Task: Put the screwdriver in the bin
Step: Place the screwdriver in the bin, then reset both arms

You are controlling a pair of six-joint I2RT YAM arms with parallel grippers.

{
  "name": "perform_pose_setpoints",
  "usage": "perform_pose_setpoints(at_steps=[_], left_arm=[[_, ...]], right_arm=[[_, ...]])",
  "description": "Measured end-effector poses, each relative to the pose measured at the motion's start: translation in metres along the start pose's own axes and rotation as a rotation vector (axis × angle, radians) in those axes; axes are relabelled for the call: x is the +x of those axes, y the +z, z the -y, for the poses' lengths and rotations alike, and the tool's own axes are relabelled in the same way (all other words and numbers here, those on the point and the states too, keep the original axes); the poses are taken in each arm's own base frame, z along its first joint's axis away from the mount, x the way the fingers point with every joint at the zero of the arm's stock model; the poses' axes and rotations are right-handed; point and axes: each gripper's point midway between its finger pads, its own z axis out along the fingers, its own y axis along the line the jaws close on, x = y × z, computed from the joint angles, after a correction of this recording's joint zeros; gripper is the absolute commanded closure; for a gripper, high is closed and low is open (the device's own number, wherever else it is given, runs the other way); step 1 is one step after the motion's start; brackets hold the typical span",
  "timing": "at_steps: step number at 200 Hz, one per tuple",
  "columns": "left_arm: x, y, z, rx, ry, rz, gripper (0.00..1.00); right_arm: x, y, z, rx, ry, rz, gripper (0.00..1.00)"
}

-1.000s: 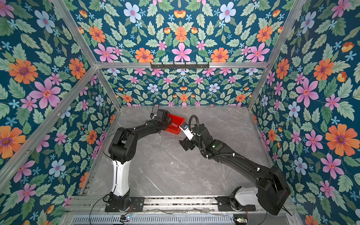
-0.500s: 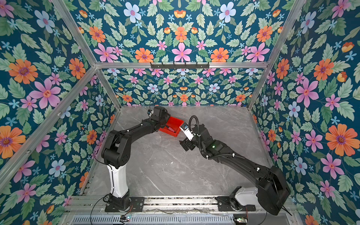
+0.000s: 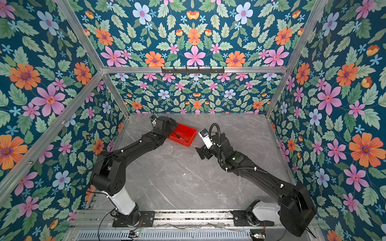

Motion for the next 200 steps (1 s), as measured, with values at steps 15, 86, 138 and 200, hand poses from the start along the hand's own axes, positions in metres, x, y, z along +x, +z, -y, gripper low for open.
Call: perform_pose_setpoints(at_steps=[15,86,138,200], left_arm=[[-0.003,-0.008,-0.005,0.013,0.088,0.026,0.0],[-0.017,-0.053,-0.054,0.0,0.57,0.177,0.0],[-0.036,-0.072,-0.13,-0.128,0.722,0.283,0.0],[-0.044,-0.077,-0.191,-0.198,0.735,0.335,0.0]], right_arm=[[0.001,-0.004,0.007,0.014,0.035,0.017,0.01],[0.036,-0.047,0.084,0.221,0.213,0.08,0.01],[0.113,-0.081,0.155,0.487,0.375,0.046,0.01],[0.19,-0.103,0.197,0.694,0.466,0.008,0.01]])
